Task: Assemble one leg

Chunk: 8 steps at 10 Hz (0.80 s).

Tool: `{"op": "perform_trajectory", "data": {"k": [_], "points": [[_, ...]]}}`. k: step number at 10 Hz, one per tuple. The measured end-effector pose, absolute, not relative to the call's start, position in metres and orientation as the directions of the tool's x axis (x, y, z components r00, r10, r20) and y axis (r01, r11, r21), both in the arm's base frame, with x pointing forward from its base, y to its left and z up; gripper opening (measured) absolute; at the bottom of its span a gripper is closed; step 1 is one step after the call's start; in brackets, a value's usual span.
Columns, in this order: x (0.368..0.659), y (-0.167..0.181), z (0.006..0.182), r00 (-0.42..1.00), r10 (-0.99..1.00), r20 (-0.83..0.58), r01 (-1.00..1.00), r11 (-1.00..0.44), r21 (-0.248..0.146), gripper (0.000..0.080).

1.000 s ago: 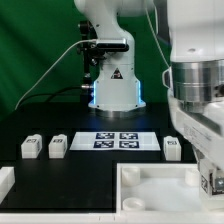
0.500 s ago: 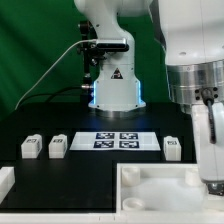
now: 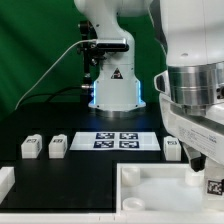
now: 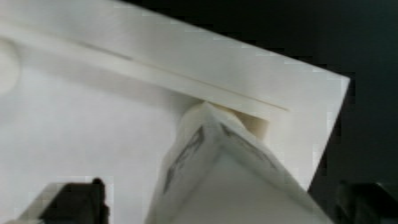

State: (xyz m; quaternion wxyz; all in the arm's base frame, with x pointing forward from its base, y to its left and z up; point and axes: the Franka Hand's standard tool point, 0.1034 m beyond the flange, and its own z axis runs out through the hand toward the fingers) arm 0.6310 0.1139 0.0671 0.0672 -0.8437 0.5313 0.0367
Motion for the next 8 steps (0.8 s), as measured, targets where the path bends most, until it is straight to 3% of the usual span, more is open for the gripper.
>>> {"op": "perform_trajectory", "data": {"k": [2, 4, 6, 8], "points": [[0.6305, 0.1132, 0.0666, 0.669, -0.737, -0.095, -0.743, -0.663, -0.094, 0.0649], [0.6269, 0.1197, 0.0645, 0.906, -0.42, -0.043, -0.423, -0.903, -0.082, 0.0649], [0.6249, 0.1198, 0.0626, 0.916, -0.398, -0.045, -0.4, -0.913, -0.083, 0.0649], [0.6249, 0.1197, 0.0626, 0.916, -0.399, -0.045, -0.402, -0.912, -0.083, 0.0387]]}}
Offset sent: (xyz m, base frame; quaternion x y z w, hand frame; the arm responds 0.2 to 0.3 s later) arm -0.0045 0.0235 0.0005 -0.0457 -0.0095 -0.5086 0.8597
